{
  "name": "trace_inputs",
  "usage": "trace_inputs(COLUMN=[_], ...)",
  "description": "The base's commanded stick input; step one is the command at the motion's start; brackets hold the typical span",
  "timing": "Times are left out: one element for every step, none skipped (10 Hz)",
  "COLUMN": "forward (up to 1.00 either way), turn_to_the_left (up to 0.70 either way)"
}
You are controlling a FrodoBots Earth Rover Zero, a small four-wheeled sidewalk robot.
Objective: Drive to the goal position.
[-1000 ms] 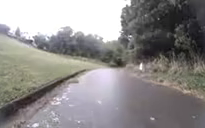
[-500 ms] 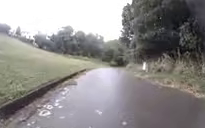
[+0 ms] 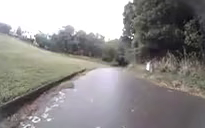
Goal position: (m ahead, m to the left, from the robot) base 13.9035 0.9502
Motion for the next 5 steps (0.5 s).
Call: trace_inputs(forward=[0.70,0.70,0.70,0.70,0.70], turn_to_the_left=[0.00,0.00,0.00,0.00,0.00])
